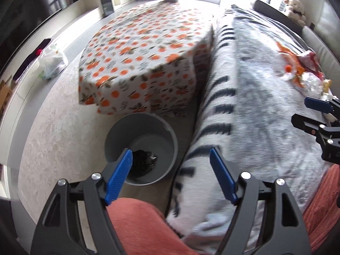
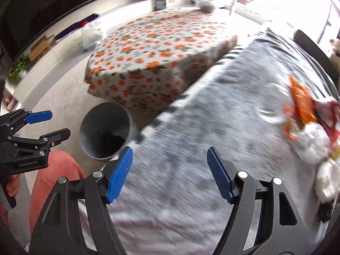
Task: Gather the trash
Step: 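Move both open tools back over the blanket, then grasp the white plastic bag with left tool while right tool grasps the black bag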
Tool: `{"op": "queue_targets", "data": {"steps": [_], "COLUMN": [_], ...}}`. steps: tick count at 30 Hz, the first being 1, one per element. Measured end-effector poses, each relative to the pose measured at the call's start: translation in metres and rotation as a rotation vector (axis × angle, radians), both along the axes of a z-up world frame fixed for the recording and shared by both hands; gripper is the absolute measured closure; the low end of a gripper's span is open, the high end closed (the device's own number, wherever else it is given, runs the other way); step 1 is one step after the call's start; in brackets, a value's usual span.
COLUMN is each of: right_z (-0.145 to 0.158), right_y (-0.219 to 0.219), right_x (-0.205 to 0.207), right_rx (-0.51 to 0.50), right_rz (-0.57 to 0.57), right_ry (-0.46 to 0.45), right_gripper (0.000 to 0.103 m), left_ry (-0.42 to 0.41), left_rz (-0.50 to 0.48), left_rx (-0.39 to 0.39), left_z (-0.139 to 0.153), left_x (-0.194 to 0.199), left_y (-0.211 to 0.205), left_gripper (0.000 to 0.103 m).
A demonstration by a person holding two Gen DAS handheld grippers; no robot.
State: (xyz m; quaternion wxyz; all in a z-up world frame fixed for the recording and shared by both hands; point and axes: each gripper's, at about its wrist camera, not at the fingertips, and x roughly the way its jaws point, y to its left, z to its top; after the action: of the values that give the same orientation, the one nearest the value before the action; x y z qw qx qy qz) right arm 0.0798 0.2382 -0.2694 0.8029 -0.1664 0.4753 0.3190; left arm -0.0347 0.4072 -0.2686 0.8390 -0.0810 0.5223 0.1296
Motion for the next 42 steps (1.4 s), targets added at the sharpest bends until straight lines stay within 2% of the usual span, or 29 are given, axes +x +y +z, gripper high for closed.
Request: {"op": "queue_targets", "data": {"steps": [4, 10, 20, 24, 33, 38, 42], "right_z": [0.025, 0.046, 0.069, 0.074, 0.067, 0.042, 0.017], "right_y": [-0.072, -0.175, -0.332, -0.378, -0.443, -0.462, -0.469], "right_x": [0.005, 0.012, 0.018, 0.020, 0.032, 0.051, 0.070], "right_rx": [0.009, 0.020, 0.000, -0.017, -0.038, -0.043, -0.046], "right_rz": [-0.100, -0.250, -0.482, -0.543, -0.621, -0.630, -0.617], "right_ry": [-0.040, -0.081, -0.137, -0.153, -0.162, -0.141, -0.113], "right_gripper": [0.032, 0.032, 0.032, 0.032, 0.032, 0.032, 0.032], "left_ry": [-0.029, -0.074, -0.126, -0.142, -0.144, -0.119, -0.089], "left_rz": [-0.078, -0.207, -0.429, -0.513, -0.671, -0.724, -0.755], "left_rx": [0.011, 0.041, 0.049, 0.048, 0.029, 0.026, -0.010], "left_z": [0.024, 0.053, 0.077, 0.082, 0.072, 0.051, 0.031], "left_x": [0.019, 0.048, 0.089, 0.105, 0.141, 0.164, 0.187], "left_y": [-0.052, -0.139, -0.277, -0.325, -0.413, -0.452, -0.474], "left_gripper": [0.026, 0.025, 0.025, 0.025, 0.025, 0.025, 0.025]}}
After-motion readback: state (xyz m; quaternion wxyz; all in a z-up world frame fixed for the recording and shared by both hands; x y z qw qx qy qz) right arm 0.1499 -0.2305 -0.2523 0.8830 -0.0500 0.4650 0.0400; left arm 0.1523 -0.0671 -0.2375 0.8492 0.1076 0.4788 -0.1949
